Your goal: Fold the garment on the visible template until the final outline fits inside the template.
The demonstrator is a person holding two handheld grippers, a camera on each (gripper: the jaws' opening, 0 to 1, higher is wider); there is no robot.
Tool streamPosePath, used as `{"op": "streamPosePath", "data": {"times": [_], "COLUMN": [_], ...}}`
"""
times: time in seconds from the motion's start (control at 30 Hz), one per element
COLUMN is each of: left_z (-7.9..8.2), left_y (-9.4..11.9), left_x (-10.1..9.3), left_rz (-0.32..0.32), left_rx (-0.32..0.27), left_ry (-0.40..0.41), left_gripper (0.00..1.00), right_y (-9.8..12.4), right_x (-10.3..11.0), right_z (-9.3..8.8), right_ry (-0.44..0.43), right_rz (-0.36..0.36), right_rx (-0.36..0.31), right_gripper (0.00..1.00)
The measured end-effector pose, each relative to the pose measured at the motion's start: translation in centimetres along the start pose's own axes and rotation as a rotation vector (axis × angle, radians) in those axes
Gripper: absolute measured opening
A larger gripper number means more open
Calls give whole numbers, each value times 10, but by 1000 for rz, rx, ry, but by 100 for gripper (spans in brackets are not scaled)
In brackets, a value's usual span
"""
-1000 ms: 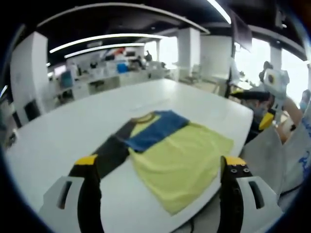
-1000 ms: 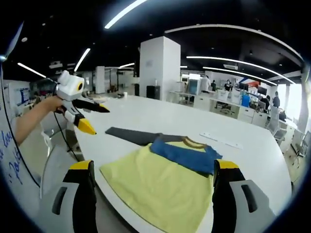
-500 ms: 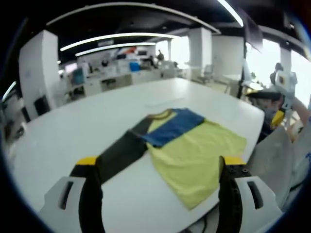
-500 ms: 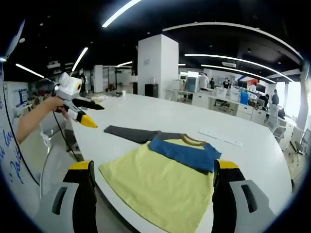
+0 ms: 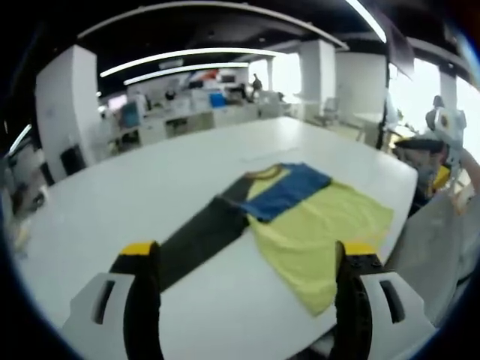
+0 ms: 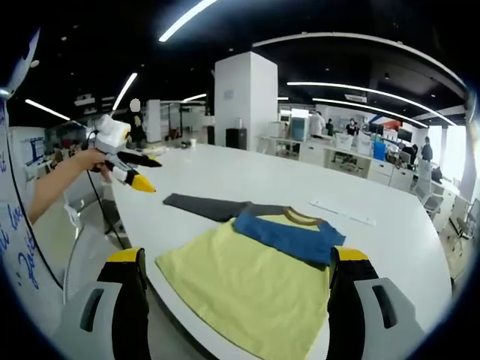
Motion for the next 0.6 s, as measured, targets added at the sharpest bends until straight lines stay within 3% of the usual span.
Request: {"op": "streamPosePath", "data": {"times": [0.6], "left_z": [-23], "left_y": [-6], "left_x": [53], "left_rz": [55], "left_rx": [29], "left_ry": [67], "left_gripper": [89], "right_y": [-4], "right_x": [1], "right_z": [-2], "right_ry": [-8], "right_rz": [-12], "right_rx": [12], "right_gripper": [100]}}
Point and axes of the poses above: the point that each gripper's makers call its tool centre point, and the gripper's own axes: y roughly backward along the fingers, x roughly to its left, z roughly out of its top, the point moved 6 cm from there along y, roughly backward along the fingers, and after that the axes turned 1 degree about -x, right-handed, at the moved point
